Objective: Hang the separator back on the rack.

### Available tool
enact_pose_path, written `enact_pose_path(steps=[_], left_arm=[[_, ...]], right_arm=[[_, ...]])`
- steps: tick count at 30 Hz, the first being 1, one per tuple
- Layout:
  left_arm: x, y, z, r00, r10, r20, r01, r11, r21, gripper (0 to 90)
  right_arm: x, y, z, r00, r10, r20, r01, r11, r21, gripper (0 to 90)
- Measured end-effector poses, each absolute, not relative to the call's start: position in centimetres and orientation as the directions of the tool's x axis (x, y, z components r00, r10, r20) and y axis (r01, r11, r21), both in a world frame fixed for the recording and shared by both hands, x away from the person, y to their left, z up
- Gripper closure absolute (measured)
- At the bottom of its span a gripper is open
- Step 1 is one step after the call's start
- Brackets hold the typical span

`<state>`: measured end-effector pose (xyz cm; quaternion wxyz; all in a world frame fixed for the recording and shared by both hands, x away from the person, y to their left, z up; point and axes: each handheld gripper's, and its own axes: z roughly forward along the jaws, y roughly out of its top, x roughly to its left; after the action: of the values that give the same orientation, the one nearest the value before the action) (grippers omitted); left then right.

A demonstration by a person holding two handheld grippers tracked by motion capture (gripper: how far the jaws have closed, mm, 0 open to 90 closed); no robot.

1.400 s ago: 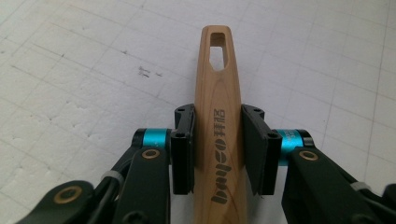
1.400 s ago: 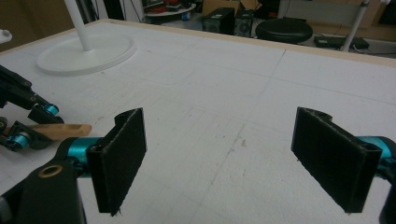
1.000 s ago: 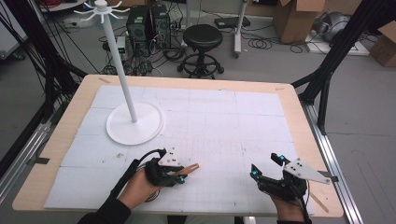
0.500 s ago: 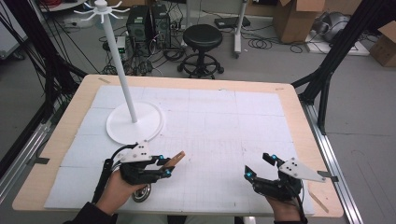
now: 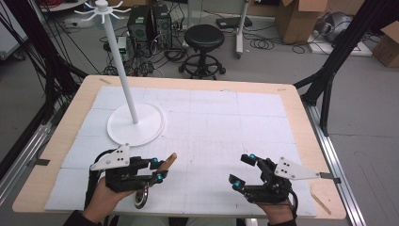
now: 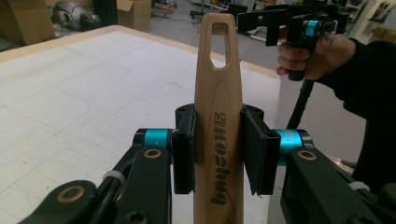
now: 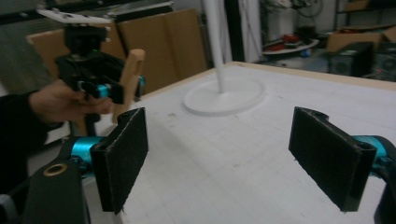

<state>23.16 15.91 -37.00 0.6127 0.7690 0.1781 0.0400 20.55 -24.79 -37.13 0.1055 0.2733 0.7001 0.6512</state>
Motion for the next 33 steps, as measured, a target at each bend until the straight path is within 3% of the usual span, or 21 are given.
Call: enact_pose_path(steps=[9, 16, 23, 33], left_arm=[[22.4, 15.2, -36.7, 0.954, 0.261, -0.15, 0.2, -0.178, 0.963, 67.2], [22.1, 15.0, -36.6, 0.962, 0.225, -0.155, 0.195, -0.169, 0.966, 67.2], [21.9, 14.9, -36.3, 0.968, 0.201, -0.152, 0.186, -0.162, 0.969, 67.3], [21.8, 14.8, -36.2, 0.975, 0.14, -0.171, 0.191, -0.145, 0.971, 67.2]], right_arm=[[21.8, -19.4, -35.4, -0.919, 0.344, 0.19, 0.221, 0.053, 0.974, 24.1], [22.8, -16.2, -34.5, -0.959, 0.217, 0.185, 0.202, 0.059, 0.978, 38.9], [23.4, -14.2, -34.2, -0.97, 0.159, 0.186, 0.199, 0.071, 0.977, 40.5], [23.8, -12.8, -34.1, -0.979, 0.072, 0.189, 0.194, 0.078, 0.978, 58.0]])
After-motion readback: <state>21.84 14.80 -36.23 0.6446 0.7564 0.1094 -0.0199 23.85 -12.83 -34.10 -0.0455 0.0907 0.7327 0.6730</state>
